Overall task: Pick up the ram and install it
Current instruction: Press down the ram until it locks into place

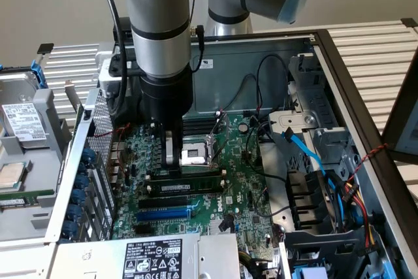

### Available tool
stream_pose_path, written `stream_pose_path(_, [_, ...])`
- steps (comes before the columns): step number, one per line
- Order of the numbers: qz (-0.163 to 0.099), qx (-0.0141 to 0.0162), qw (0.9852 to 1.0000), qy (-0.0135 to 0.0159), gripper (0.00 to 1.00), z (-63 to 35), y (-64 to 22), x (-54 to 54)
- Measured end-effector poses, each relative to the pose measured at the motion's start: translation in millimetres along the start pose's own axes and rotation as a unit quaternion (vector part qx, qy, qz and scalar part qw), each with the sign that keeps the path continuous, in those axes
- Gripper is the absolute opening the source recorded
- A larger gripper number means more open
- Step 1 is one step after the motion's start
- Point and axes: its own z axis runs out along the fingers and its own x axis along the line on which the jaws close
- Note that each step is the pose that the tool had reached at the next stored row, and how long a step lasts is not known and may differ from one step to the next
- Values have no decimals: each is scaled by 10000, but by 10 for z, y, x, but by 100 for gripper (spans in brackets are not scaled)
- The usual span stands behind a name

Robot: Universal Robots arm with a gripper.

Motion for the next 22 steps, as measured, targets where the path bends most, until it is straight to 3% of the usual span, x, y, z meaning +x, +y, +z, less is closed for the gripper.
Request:
stream_pose_path(4, [0, -3, 10000, -55, 11, -84, -70, 75])
stream_pose_path(8, [-9, -4, 10000, -98, 11, -107, -227, 90])
stream_pose_path(10, [-20, -5, 9999, -106, 11, -107, -302, 87])
stream_pose_path(22, [-20, -5, 9999, -106, 11, -107, -303, 87])
